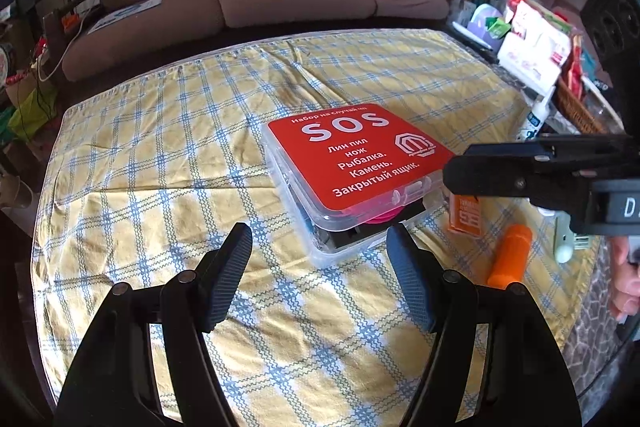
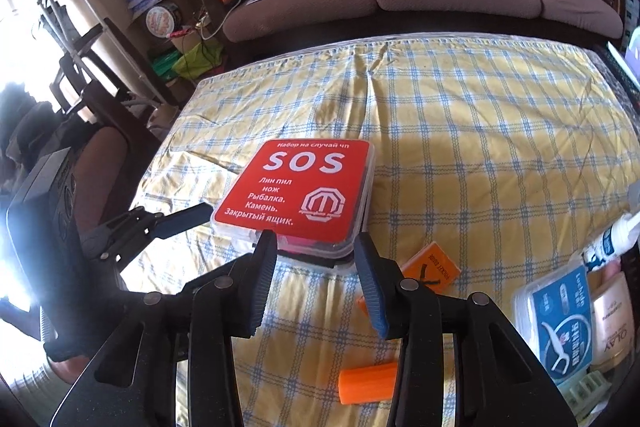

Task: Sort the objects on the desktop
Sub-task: 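Lift the clear lid open again with the right gripper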

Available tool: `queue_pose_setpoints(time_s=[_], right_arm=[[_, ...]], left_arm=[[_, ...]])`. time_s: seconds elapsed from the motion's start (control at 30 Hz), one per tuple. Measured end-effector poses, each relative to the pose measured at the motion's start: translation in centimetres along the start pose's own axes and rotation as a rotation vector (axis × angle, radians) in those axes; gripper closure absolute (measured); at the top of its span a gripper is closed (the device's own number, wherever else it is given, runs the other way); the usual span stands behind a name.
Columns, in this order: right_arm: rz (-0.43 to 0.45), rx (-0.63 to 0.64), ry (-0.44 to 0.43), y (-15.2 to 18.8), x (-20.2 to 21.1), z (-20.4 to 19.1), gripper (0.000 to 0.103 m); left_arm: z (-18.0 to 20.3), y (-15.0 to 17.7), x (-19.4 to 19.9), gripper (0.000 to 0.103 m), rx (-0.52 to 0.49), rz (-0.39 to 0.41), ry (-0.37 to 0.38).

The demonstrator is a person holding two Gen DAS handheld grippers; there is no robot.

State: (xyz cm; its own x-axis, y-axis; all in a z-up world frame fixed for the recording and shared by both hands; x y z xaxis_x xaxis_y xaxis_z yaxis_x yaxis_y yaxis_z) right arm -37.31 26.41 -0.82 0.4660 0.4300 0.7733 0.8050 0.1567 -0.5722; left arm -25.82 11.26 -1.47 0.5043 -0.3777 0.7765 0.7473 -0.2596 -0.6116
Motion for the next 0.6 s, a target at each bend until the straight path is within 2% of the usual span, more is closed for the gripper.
queue_pose_setpoints(time_s=[0.1,0.2,0.33,0.6], right_arm=[[-0.032,0.061,0.043,1.2,-0.9,0.0,0.061],[-0.017,0.047,0.027,0.8,-1.2,0.0,0.073],[-0.002,0.069,0.029,-0.7,-1.5,-0.8,0.082],[0.077,0.113,0.033,-4.6,0.7,-1.8,0.083]], left_arm=[[-0.5,-0.3,0.1,0.036,0.029,0.016,0.009],[-0.7,-0.4,-0.6,0.036,0.038,-0.004,0.007],[-0.4,-0.2,-1.4,0.037,0.026,-0.025,0.006],[-0.3,0.0,-1.9,0.037,0.049,-0.053,0.026]])
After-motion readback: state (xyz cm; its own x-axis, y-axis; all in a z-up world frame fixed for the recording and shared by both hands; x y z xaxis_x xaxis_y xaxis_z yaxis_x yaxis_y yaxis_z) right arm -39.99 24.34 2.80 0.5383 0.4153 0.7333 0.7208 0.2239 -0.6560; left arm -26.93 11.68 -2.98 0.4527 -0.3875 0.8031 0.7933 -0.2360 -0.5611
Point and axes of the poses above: each gripper's, at about its wrist camera, not at the fingertips, and x roughly against the way its jaws point, z to its right, y to its underside, the point moved 7 cm from there along -x, roughly the way its jaws point, and after that the axes turned 5 degrees about x, right-handed, at the moved point
